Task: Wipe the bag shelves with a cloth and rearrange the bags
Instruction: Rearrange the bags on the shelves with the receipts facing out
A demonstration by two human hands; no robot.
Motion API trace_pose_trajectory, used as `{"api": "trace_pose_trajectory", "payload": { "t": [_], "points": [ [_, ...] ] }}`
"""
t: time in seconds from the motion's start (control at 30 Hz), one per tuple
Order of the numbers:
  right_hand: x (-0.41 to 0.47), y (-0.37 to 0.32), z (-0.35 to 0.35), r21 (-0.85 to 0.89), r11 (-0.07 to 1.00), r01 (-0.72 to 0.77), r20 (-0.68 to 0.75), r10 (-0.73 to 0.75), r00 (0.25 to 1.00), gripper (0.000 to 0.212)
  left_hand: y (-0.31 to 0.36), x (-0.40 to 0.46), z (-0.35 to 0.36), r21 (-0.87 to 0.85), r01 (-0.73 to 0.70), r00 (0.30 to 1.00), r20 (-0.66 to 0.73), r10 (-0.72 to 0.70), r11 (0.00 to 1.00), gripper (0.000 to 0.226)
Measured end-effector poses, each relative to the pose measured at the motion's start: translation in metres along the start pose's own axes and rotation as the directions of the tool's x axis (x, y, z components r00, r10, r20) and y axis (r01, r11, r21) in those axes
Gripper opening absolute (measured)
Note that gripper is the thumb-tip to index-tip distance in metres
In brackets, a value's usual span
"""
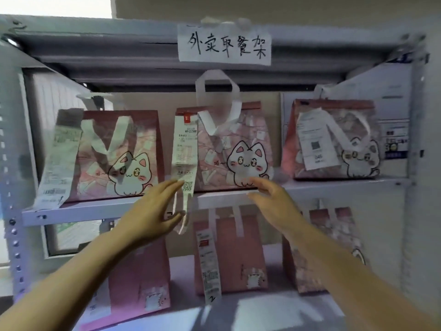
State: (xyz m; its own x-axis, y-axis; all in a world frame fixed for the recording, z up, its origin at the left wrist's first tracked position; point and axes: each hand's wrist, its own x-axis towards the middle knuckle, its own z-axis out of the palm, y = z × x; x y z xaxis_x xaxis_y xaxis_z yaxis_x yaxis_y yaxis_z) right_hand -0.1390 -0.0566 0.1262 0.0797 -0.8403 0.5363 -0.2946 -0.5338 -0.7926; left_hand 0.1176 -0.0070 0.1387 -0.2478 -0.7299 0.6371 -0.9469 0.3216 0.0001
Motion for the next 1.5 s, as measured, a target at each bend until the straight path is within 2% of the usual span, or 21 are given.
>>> {"api": "trace_pose_trajectory", "payload": {
  "t": [0.07,0.17,0.33,0.43,0.57,0.67,0.77,0.9,1.07,1.27,1.4,1.5],
  "points": [
    [0.001,0.006,-0.021,-0.041,0.999,-0.017,-0.027,0.016,0.999,0.039,0.019,0.018,0.006,-0.022,-0.028,0.999,-0.030,0.027,0.999,0.071],
    [0.001,0.014,-0.056,-0.092,0.995,-0.043,-0.054,0.038,0.998,0.024,0.051,0.041,0.018,-0.072,-0.055,0.997,-0.056,0.051,0.996,0.070],
    [0.006,0.033,-0.110,-0.146,0.988,-0.049,-0.084,0.037,0.996,0.039,0.097,0.068,0.042,-0.123,-0.118,0.993,-0.033,0.114,0.985,0.069],
    [0.010,0.045,-0.140,-0.136,0.990,-0.031,-0.082,0.020,0.996,0.028,0.116,0.082,0.054,-0.128,-0.129,0.992,-0.012,0.128,0.983,0.069],
    [0.013,0.056,-0.174,-0.132,0.991,-0.009,-0.084,-0.002,0.996,0.047,0.133,0.097,0.066,-0.119,-0.094,0.996,-0.011,0.093,0.988,0.070],
    [0.017,0.075,-0.191,-0.109,0.993,-0.045,-0.090,0.035,0.995,0.037,0.146,0.105,0.074,-0.133,-0.071,0.997,-0.002,0.071,0.989,0.070],
    [0.015,0.088,-0.202,-0.105,0.992,-0.066,-0.100,0.056,0.993,0.038,0.154,0.105,0.081,-0.128,-0.056,0.998,0.006,0.057,0.990,0.070],
    [0.010,0.104,-0.209,-0.140,0.988,-0.068,-0.042,0.063,0.997,0.039,0.164,0.094,0.087,-0.137,-0.033,0.999,-0.002,0.033,0.990,0.068],
    [-0.005,0.122,-0.212,-0.145,0.988,-0.047,0.051,0.055,0.997,0.036,0.180,0.068,0.094,-0.180,-0.041,0.996,-0.086,0.026,0.983,0.064],
    [-0.018,0.144,-0.204,-0.109,0.992,-0.062,0.168,0.080,0.982,0.023,0.177,0.039,0.121,-0.174,0.062,0.998,-0.012,-0.065,0.983,0.064],
    [-0.026,0.161,-0.196,-0.158,0.983,-0.099,0.219,0.133,0.967,0.035,0.181,0.015,0.142,-0.185,0.148,0.989,0.039,-0.144,0.972,0.064],
    [-0.036,0.181,-0.183,-0.134,0.985,-0.109,0.280,0.143,0.949,0.035,0.183,-0.007,0.157,-0.184,0.229,0.972,0.089,-0.216,0.956,0.065]
  ]
}}
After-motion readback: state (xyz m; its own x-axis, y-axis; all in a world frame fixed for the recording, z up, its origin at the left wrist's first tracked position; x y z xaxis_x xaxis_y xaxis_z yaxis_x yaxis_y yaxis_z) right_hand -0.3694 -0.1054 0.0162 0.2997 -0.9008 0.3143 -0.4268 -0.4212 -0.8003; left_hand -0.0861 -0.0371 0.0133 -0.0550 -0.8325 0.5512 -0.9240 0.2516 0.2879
